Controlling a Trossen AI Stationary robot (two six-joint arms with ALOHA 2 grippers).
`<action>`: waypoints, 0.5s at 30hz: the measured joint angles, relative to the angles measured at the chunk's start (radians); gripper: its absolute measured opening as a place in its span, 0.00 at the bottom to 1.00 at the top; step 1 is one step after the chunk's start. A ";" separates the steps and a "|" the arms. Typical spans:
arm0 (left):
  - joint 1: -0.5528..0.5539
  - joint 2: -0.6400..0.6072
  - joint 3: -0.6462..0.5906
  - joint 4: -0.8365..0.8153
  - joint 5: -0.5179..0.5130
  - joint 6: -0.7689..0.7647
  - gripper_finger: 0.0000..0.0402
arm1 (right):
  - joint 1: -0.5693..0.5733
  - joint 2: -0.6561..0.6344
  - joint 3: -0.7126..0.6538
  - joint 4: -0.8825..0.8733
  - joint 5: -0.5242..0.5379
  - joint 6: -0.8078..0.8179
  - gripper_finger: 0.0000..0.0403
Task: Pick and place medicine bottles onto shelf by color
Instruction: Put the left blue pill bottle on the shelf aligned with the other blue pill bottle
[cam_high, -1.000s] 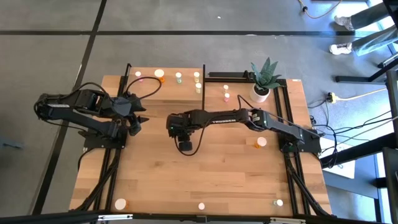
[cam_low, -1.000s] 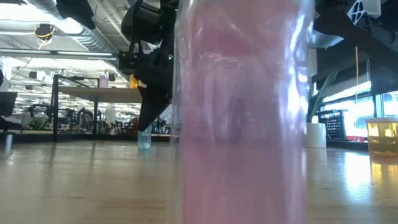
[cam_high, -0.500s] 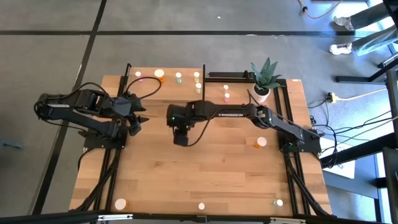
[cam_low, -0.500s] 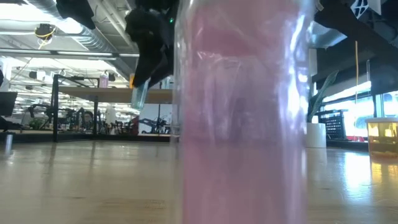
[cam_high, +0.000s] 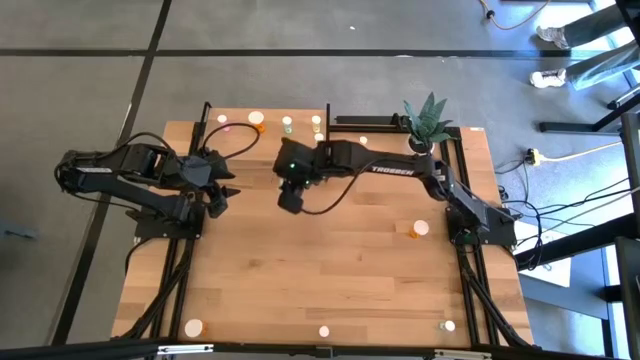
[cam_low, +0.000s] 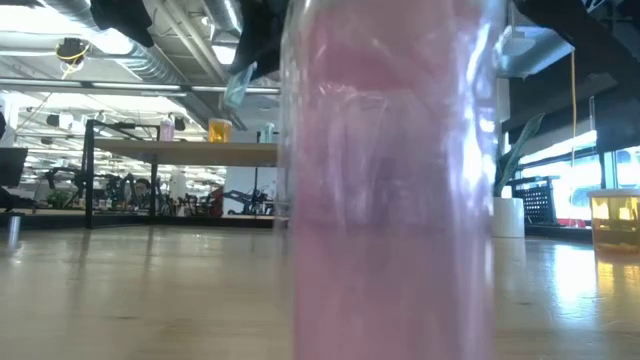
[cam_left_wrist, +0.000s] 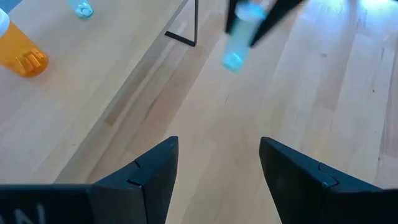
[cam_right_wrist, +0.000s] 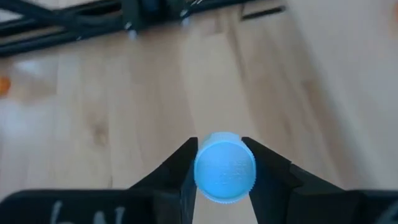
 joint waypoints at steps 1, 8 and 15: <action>0.000 0.000 0.000 0.001 0.000 -0.002 0.54 | -0.006 -0.007 0.000 0.006 0.014 -0.003 0.29; 0.000 0.003 0.000 0.029 -0.001 -0.005 0.54 | -0.054 -0.023 0.000 0.070 0.025 -0.044 0.29; 0.000 0.010 0.000 0.032 -0.001 -0.006 0.54 | -0.123 -0.015 -0.002 0.059 0.029 -0.123 0.29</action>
